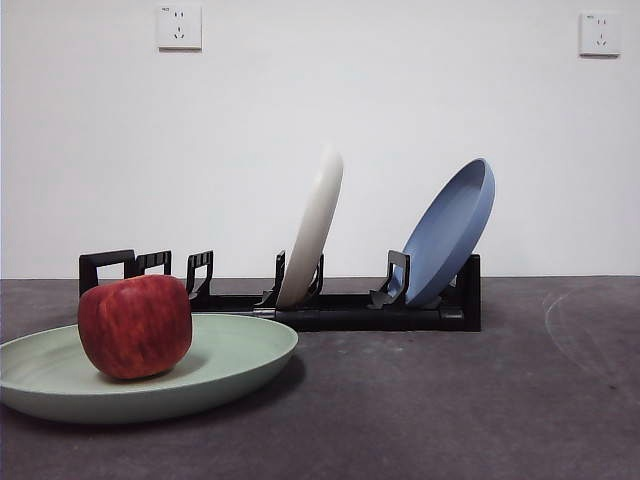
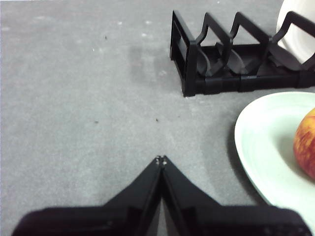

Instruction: Take the green plate from the plate rack,put the plate on the table,take the apple from the table,put the apple in the plate

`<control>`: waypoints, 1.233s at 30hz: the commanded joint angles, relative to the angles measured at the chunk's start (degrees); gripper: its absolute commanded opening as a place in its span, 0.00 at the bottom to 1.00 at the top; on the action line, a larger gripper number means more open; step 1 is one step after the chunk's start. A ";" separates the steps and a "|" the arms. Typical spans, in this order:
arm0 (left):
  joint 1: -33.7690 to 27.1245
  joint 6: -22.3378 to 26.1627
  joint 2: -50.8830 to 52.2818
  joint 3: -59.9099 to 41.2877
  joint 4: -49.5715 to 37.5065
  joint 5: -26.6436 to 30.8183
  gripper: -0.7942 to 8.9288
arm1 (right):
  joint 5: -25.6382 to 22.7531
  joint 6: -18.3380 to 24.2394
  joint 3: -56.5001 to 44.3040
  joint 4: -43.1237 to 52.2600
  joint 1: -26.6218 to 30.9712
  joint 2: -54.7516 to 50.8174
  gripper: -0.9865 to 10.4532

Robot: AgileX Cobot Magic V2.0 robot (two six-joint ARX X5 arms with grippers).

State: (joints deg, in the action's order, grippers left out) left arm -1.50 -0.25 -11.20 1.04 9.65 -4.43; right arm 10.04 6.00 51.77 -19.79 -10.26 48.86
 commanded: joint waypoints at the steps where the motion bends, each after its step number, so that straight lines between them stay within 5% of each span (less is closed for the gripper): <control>1: -0.17 -0.15 -0.55 -0.42 -0.52 -0.04 0.08 | 0.57 0.07 -9.35 6.84 2.38 -3.61 0.09; 8: -0.17 -0.15 -1.86 -0.42 -1.25 -0.04 0.08 | -3.65 -0.77 -27.78 13.94 6.91 -16.15 0.09; 19: -0.17 -0.15 -2.40 -0.42 -1.62 -0.04 0.08 | -3.91 -5.79 -46.60 14.03 10.32 -38.62 0.09; 37: -0.17 -0.15 -2.45 -0.42 -1.68 -0.04 0.08 | -7.78 -6.80 -50.95 9.16 10.34 -48.41 0.09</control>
State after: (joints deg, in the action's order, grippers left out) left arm -1.50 -0.25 -13.65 1.04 8.49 -4.43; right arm 2.48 -1.02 1.41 -10.90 0.01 0.60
